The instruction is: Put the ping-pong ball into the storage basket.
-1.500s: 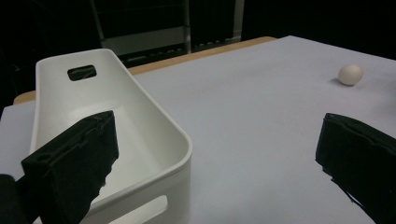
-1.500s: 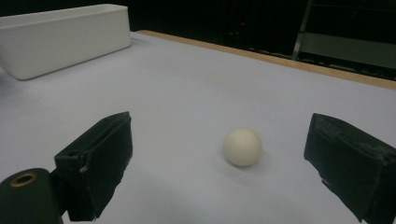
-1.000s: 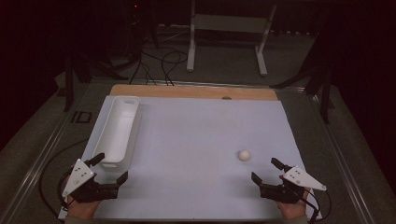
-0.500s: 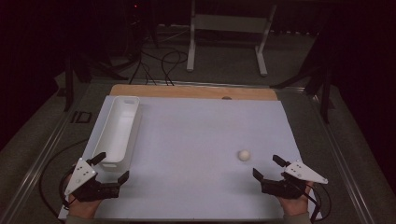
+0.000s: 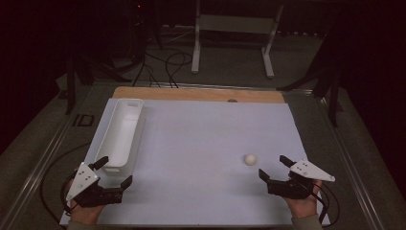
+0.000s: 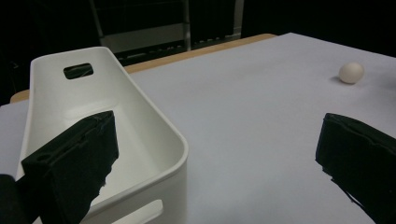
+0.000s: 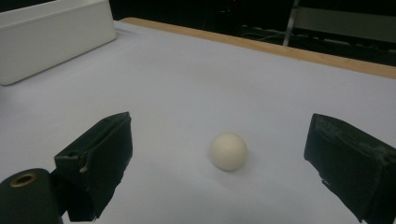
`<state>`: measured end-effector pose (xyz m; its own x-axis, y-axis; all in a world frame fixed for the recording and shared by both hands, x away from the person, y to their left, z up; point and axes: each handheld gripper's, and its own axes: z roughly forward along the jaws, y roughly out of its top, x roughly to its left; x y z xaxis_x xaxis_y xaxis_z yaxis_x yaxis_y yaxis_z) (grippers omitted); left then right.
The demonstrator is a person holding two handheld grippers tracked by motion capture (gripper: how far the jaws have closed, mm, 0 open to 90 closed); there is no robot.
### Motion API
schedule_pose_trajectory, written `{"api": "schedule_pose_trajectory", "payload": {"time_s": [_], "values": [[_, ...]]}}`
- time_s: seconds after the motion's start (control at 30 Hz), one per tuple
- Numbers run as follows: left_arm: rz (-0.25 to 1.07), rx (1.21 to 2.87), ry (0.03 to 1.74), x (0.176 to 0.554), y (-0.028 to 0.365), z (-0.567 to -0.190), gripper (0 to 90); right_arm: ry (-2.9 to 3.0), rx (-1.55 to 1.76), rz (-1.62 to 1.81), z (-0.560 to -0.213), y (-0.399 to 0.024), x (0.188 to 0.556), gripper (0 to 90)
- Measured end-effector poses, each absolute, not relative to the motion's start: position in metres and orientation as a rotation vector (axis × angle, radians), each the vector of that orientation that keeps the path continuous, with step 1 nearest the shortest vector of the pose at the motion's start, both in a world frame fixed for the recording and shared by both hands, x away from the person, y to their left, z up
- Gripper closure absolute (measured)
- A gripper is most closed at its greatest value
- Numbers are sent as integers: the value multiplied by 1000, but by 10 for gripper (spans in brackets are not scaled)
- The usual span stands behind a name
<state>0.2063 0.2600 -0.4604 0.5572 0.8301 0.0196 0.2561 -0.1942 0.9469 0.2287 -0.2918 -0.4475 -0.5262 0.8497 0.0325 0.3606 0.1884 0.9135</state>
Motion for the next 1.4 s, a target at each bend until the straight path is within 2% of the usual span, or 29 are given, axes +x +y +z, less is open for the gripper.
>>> {"api": "schedule_pose_trajectory", "payload": {"time_s": [1.4], "values": [[676, 1739, 913, 206, 259, -461, 0, 2093, 1227, 1195, -436, -294, 259, 77]]}}
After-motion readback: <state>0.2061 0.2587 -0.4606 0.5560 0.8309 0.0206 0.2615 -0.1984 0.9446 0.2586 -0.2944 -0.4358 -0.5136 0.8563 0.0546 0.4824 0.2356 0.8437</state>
